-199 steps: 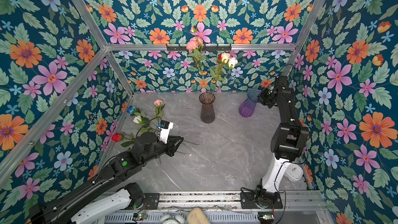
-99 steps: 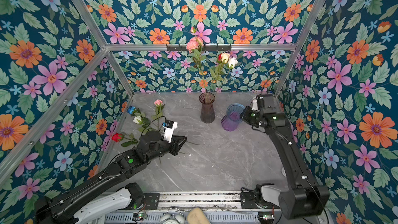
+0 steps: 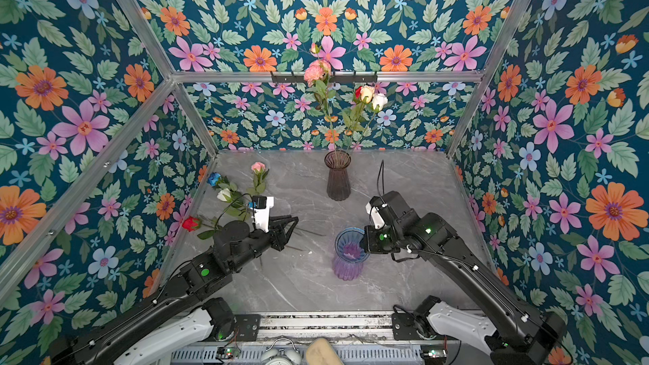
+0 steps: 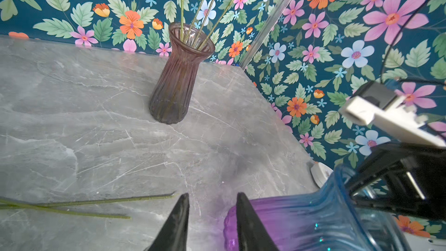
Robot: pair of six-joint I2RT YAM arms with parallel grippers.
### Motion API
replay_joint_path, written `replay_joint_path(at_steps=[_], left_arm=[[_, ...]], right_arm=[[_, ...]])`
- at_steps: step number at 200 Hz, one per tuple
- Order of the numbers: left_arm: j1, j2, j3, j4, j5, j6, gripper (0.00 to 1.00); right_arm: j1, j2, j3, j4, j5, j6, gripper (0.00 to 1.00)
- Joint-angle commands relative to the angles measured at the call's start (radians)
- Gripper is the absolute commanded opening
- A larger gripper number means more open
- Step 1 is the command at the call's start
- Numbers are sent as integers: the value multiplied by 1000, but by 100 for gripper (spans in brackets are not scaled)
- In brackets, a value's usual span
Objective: Arrange flowers in a vase
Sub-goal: Place the vase at the bottom-center of the table.
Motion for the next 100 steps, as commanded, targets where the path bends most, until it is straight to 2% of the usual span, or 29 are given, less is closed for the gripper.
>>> replay_joint_path(at_steps=[1, 44, 68, 100], left_arm=[[1, -14, -11, 20, -30, -24, 37], [1, -14, -36, 44, -26, -42, 37], [1, -8, -33, 47, -21, -34, 37], [1, -29, -38, 25, -23, -25, 38]], right_arm=[[11, 14, 14, 72, -77, 14, 0], [33, 52, 21, 119, -87, 40, 0], [79, 116, 71, 107, -47, 29, 0], [84, 182, 102, 122, -48, 28, 0]])
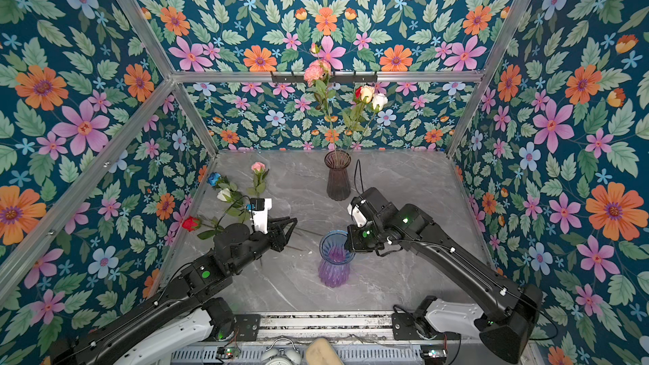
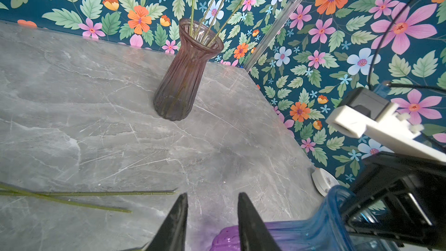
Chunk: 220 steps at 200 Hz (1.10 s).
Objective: Arrange flowers in a vase
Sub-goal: Place the vase at the bottom-center of the table.
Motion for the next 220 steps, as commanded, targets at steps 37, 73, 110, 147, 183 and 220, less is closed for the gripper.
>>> replay_joint_path(at_steps=[37, 73, 110, 147, 183, 220], left_arm=[[1, -60, -14, -25, -22, 18, 39], [1, -92, -37, -26, -32, 14, 39], [1, -99, -34, -37, -28, 12, 39], [1, -117, -24, -53, -27, 12, 39], [1, -127, -4, -82, -34, 15, 39], [1, -128, 65, -164, -66, 14, 40]], right_arm=[[11, 89, 46, 90, -1, 3, 0], [61, 116, 53, 94, 59, 1, 2], [66, 117, 53, 97, 64, -3, 17], [65, 111, 52, 94, 72, -10, 42], [65, 78, 70, 72, 97, -15, 77], [64, 22, 198, -39, 232, -73, 79]])
